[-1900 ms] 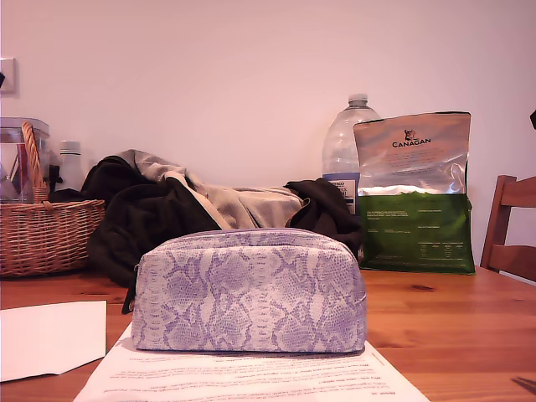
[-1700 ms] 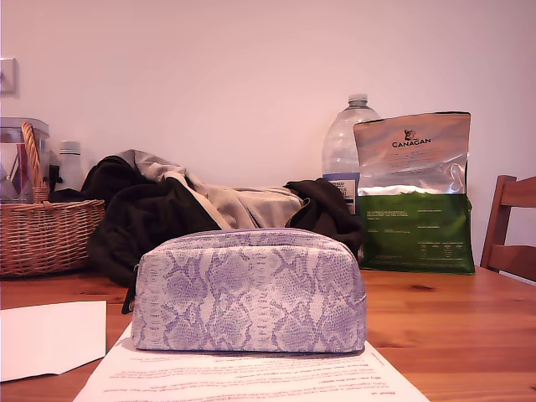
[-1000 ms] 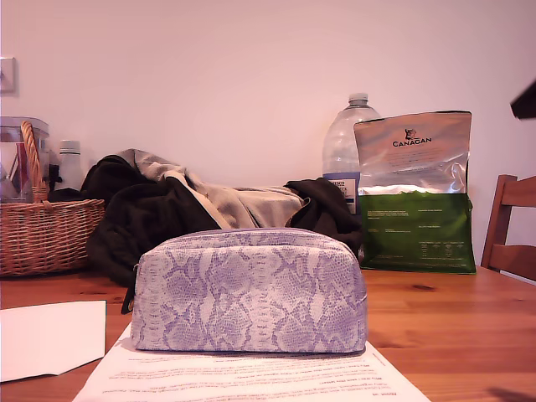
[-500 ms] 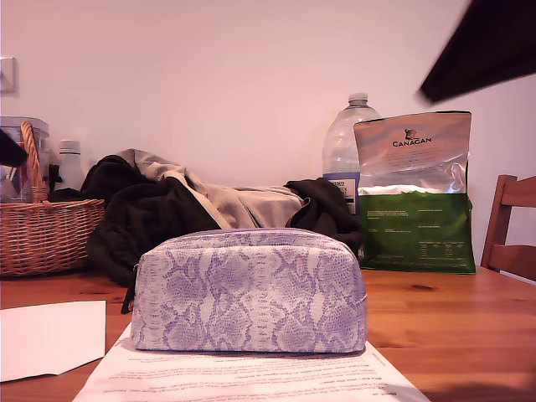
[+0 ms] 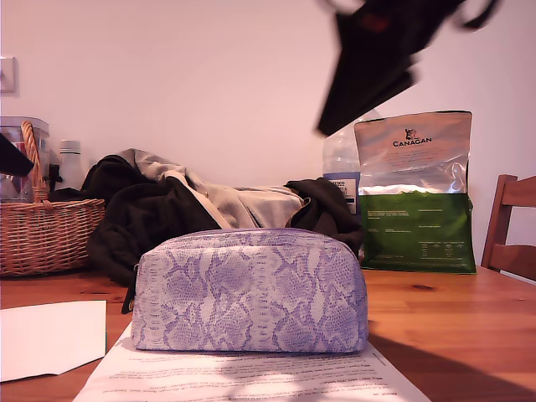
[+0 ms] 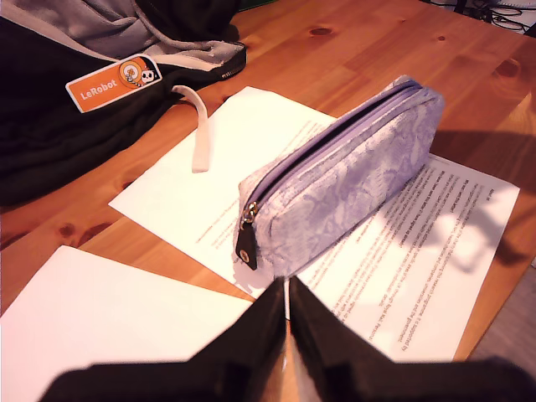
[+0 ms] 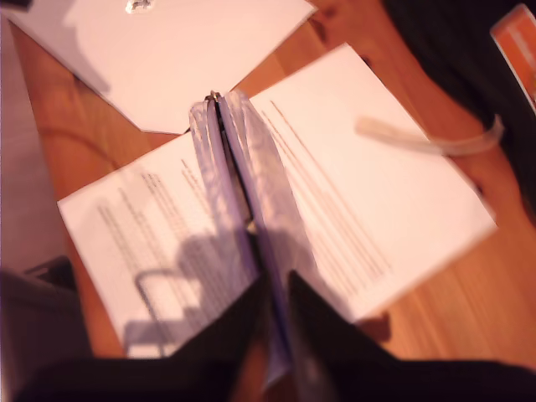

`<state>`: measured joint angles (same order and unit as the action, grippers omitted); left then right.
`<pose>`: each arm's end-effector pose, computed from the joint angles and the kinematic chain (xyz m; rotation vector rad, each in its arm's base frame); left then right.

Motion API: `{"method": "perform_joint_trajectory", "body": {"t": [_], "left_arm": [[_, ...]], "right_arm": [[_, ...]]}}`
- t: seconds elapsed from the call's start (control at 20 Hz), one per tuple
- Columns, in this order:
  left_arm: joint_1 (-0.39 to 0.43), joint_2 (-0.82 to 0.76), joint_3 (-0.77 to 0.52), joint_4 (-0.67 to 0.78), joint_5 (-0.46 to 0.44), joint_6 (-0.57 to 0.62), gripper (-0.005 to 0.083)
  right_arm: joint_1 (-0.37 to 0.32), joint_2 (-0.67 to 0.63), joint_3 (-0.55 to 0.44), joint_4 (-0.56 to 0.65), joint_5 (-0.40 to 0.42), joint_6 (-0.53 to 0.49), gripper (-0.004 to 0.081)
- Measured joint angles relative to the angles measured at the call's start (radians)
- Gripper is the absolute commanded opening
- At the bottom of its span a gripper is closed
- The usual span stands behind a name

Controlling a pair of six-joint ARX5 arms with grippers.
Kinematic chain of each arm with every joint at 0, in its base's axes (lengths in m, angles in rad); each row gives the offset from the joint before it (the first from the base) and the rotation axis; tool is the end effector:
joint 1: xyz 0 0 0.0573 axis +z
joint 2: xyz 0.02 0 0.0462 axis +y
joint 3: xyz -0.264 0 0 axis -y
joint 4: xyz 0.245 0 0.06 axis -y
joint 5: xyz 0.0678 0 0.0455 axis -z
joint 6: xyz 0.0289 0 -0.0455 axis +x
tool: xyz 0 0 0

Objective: Open the zipper in the zip bag in front of you

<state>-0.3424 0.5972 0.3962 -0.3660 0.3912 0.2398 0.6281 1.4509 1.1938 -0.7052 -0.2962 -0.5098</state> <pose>0.1220 -0.0552 0.2111 0.2085 0.4909 -0.7792 0.2339 0.1803 0.2830 -0.5992 0.7479 1.0880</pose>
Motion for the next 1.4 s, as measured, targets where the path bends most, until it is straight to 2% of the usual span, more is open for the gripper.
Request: {"method": "perform_joint_trajectory", "body": {"t": [0.05, 0.35, 0.45, 0.65, 0.75, 0.9, 1.05, 1.2, 1.4], "left_arm": [[0.000, 0.000, 0.000, 0.000, 0.000, 0.000, -0.0019], [0.000, 0.000, 0.000, 0.000, 0.000, 0.000, -0.0019], [0.000, 0.000, 0.000, 0.000, -0.005, 0.000, -0.0019], [0.000, 0.000, 0.000, 0.000, -0.007, 0.000, -0.0019], [0.000, 0.000, 0.000, 0.000, -0.007, 0.000, -0.0019], [0.000, 0.002, 0.000, 0.006, -0.021, 0.056, -0.0011], [0.000, 0.064, 0.000, 0.097, -0.024, 0.135, 0.0091], [0.000, 0.233, 0.003, 0.225, -0.016, 0.225, 0.0179], [0.000, 0.446, 0.003, 0.325, -0.011, 0.236, 0.0275]], "right_arm": [[0.015, 0.033, 0.016, 0.000, 0.000, -0.016, 0.0469], [0.104, 0.173, 0.042, 0.021, 0.024, -0.159, 0.0475], [0.114, 0.216, 0.042, 0.056, 0.045, -0.198, 0.0475], [0.113, 0.291, 0.042, 0.084, 0.070, -0.200, 0.0473], [0.101, 0.321, 0.042, 0.084, 0.071, -0.200, 0.0430], [0.092, 0.333, 0.042, 0.085, 0.071, -0.198, 0.0266], [0.093, 0.333, 0.042, 0.087, 0.071, -0.195, 0.0241], [0.093, 0.333, 0.042, 0.088, 0.071, -0.195, 0.0241], [0.093, 0.333, 0.042, 0.095, 0.071, -0.195, 0.0239]]}}
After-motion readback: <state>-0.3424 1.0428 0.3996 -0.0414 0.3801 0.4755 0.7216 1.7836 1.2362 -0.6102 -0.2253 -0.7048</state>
